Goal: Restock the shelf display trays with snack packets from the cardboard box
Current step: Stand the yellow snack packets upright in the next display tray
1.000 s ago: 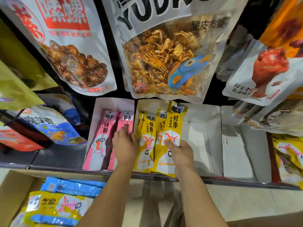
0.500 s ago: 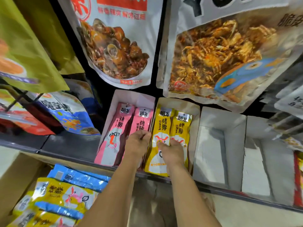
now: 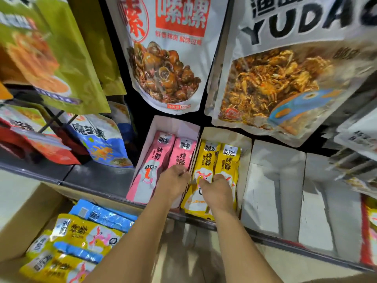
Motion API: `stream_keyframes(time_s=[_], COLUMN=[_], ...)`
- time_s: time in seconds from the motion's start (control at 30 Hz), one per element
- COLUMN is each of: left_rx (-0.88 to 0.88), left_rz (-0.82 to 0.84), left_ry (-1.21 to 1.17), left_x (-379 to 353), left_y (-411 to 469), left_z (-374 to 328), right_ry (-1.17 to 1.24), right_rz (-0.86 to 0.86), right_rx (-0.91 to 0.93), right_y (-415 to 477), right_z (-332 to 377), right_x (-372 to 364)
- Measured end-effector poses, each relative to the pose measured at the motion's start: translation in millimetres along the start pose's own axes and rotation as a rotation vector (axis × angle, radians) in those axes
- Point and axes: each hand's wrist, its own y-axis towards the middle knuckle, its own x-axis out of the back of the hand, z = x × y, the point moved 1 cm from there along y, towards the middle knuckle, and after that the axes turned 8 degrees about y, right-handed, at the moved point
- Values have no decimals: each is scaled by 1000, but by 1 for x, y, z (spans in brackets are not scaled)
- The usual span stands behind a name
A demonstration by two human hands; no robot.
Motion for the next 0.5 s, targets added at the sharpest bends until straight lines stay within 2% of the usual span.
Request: stream_keyframes(time_s=[0.1, 0.2, 0.27, 0.5], left_rx=[28, -13, -4, 128], left_rz=[-44, -115, -142, -167], left_ry=[129, 427, 542, 598], left_x=[15, 33, 46, 79], left_y=[-14, -32, -49, -106], left_z=[9, 17, 24, 84], right_ry=[-210, -375, -444, -525], right_rz=[-61, -7, 36, 161], right_rx=[98, 253, 349, 535], right_y=[-13, -31, -45, -100], right_z=[11, 26, 32, 37], right_x=[4, 2, -5, -43])
